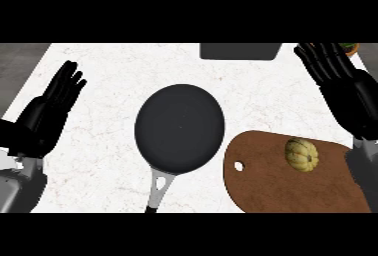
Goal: Pick the squash from the cutting board and place it in the pan
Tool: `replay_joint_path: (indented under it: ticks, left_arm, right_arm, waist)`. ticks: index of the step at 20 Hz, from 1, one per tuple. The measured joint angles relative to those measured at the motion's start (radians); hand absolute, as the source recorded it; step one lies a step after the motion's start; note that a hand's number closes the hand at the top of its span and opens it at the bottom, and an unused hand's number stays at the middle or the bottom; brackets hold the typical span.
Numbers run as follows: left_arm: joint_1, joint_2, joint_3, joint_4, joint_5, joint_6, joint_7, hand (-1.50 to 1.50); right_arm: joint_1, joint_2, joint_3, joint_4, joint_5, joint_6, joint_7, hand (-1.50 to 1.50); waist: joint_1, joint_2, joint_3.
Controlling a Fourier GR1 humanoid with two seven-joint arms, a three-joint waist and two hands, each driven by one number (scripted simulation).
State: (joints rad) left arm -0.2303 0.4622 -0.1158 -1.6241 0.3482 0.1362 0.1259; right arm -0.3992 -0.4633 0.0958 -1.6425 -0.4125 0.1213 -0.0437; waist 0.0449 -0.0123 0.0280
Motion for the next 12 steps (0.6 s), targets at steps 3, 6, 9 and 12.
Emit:
replay_joint_path:
  ticks: [3, 6, 9, 12]
  left_arm:
    - [0.022, 0.000, 0.019, -0.001, -0.012, 0.025, 0.004, 0.00]
    - [0.047, -0.012, 0.040, 0.015, -0.015, 0.063, 0.007, 0.00]
    - [0.070, -0.037, 0.044, 0.030, -0.007, 0.086, 0.017, 0.00]
    - [0.096, -0.056, 0.041, 0.026, -0.002, 0.098, 0.021, 0.00]
  right_arm:
    - [0.038, -0.004, -0.058, -0.022, -0.071, 0.101, -0.123, 1.50]
    - [0.064, -0.001, -0.135, -0.061, -0.175, 0.237, -0.288, 1.50]
    - [0.153, -0.025, -0.253, 0.001, -0.126, 0.282, -0.461, 1.50]
    - [0.256, -0.021, -0.345, 0.053, -0.053, 0.310, -0.650, -1.50]
  waist:
    - [-0.024, 0.006, -0.013]
    - [-0.046, 0.008, -0.015]
    - [-0.066, 0.016, -0.017]
    - [-0.075, 0.019, -0.016]
